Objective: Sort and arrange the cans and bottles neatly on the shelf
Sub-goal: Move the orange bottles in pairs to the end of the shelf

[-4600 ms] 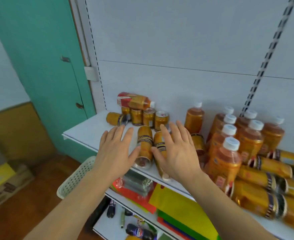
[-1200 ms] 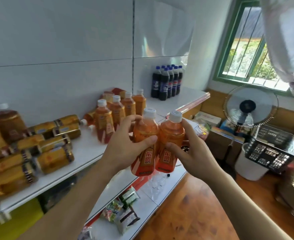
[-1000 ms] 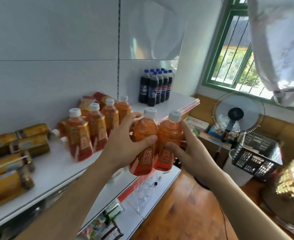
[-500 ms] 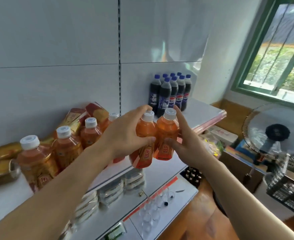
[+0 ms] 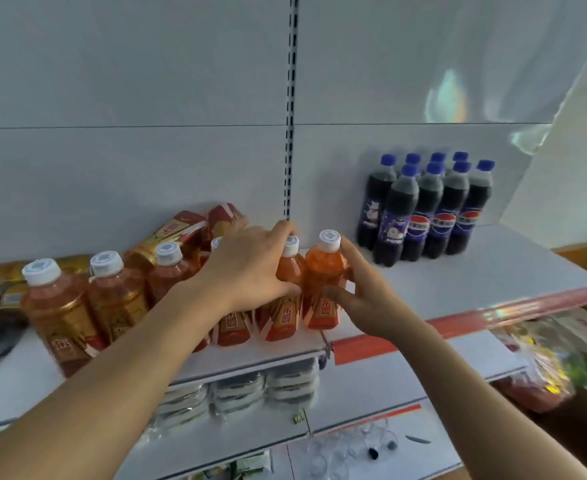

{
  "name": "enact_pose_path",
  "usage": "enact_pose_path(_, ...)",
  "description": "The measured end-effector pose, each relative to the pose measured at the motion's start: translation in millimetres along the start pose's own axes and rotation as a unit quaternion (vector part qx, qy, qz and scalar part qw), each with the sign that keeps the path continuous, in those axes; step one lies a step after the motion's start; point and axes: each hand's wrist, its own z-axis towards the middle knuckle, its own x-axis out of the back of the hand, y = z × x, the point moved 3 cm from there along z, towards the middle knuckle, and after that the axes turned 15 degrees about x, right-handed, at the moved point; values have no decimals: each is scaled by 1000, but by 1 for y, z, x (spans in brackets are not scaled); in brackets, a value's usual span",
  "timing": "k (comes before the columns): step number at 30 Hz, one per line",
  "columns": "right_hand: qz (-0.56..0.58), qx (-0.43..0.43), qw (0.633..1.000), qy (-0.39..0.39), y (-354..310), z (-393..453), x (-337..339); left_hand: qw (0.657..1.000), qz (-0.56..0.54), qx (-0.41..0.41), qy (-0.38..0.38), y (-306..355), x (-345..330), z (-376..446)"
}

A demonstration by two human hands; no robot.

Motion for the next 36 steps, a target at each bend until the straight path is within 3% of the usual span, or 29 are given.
enact_pose_path(8,32,24,999,-27,21,21,-12,996,91,15,6,-12,-11,17)
enact_pose_path(13,-8,52,994,-93,20,27,-16,990,135,22,19,-21,-16,19)
enact_pose_path(18,-39,80,991,-102,16,29,-15,986,161,38,8,-21,-17,17)
enact_pose_path(21,-105,94,986,-94,15,32,-12,989,138,55,6,-19,-13,15)
enact_pose_path(26,-228,72,970,-37,2,25,-8,985,135,64,90,-24,-4,1)
enact_pose_path(31,-326,102,939,23,-45,23,-11,983,85,42,156,-38,12,-31)
enact_pose_path(36,-358,144,922,24,-110,20,-48,974,92,94,185,-88,29,-83)
